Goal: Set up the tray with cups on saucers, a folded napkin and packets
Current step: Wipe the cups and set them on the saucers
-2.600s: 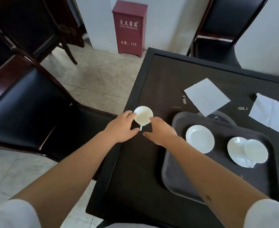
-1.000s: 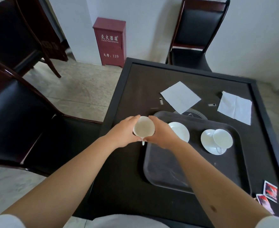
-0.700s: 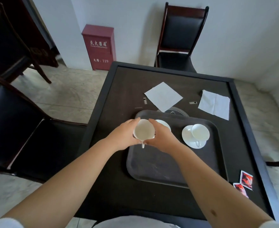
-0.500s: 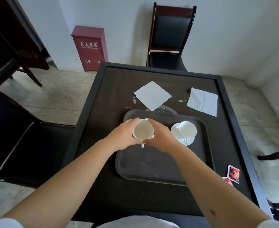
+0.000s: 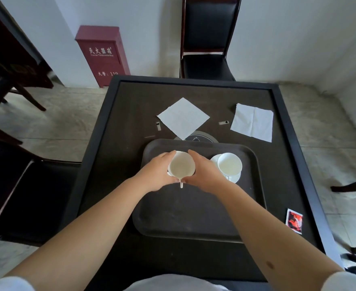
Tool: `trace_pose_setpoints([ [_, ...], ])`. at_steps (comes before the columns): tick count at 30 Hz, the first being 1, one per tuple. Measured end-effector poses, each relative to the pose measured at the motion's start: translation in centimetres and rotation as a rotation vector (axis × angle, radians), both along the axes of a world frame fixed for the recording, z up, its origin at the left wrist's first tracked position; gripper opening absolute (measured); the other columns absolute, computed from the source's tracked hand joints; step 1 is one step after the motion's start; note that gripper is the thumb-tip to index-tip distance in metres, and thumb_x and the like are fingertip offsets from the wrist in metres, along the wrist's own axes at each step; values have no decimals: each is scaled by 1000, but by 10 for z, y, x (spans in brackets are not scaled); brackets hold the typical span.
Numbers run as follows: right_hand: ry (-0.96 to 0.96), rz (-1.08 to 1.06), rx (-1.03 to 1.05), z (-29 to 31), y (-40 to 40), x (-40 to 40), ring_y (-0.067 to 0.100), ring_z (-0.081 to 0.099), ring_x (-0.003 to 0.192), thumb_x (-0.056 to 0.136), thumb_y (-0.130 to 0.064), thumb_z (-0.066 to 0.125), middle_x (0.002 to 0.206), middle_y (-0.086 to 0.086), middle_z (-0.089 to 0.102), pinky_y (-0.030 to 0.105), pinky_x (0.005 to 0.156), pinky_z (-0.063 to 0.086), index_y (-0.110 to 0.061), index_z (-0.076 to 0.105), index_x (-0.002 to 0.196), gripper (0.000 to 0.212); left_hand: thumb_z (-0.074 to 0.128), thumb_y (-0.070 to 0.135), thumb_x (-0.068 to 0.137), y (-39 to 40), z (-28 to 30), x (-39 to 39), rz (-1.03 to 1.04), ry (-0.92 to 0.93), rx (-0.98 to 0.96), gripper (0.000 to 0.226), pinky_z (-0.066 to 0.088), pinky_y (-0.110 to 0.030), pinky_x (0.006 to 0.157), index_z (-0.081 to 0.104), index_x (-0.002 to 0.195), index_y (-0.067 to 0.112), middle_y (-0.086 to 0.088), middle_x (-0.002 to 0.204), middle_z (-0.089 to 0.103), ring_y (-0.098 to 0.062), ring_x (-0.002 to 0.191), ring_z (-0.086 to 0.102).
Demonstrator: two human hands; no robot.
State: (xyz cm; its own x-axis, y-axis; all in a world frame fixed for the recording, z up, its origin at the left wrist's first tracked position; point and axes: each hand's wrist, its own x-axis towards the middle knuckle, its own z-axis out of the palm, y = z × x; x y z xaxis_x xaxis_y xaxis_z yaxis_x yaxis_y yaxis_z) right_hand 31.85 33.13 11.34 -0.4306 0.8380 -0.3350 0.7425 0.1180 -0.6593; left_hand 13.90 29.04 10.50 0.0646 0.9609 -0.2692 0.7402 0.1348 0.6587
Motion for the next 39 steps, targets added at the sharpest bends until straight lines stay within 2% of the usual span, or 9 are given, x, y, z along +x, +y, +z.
trace_pose_setpoints([
  [4,-6,7,-38,-15,16,-6,23,55,116,67,-36,84,132,-3,56,28,80,41,-25,41,138,84,84,36,72,15,-13,-4,5,38,-49,93,40,-31,95,30,147,30,4,149,40,-21,131,43],
  [7,-22,9,-85,-28,25,-9,21,42,132,71,-34,81,148,0,44,27,94,36,-22,31,149,94,83,34,71,26,-23,-9,5,18,-85,90,38,-29,92,32,145,31,5,148,41,-20,130,43],
  [9,-30,13,-108,-35,31,-11,21,36,137,73,-34,79,152,1,38,27,98,32,-21,26,152,96,82,34,72,33,-30,-12,4,18,-115,93,39,-30,97,29,148,29,4,150,38,-20,133,41],
  [13,-36,25,-113,-47,42,-16,24,38,135,73,-33,79,148,4,42,25,94,29,-18,29,150,93,81,35,75,43,-41,-16,3,36,-170,98,35,-34,107,22,152,27,3,156,29,-20,139,33],
  [19,-50,33,-125,-61,51,-21,25,39,135,75,-32,78,148,5,43,26,94,30,-18,27,150,92,80,34,76,51,-53,-21,-3,34,-202,97,36,-36,108,20,153,28,3,157,28,-21,139,33],
  [25,-51,29,-133,-72,52,-20,23,38,135,76,-34,79,154,4,34,35,105,36,-20,22,153,97,81,36,75,54,-62,-26,-13,28,-194,98,36,-34,104,21,152,29,5,156,28,-20,137,35],
  [30,-19,-14,-99,-82,45,-20,20,36,137,76,-31,79,156,-2,32,22,95,29,-24,22,153,96,81,31,76,47,-68,-25,31,-10,-142,94,33,-27,98,23,150,31,7,154,31,-18,134,38],
  [35,-23,-10,-81,-86,45,-20,19,35,138,77,-32,79,156,-3,32,22,96,27,-26,20,153,97,80,27,78,43,-69,-23,61,-26,-128,93,35,-34,104,23,151,30,6,155,31,-19,136,36],
  [39,-32,9,-81,-86,44,-21,20,35,138,78,-33,78,157,-3,31,24,97,27,-25,17,153,98,80,26,78,41,-66,-20,75,-31,-139,93,35,-33,103,22,151,29,5,155,32,-19,137,36],
])
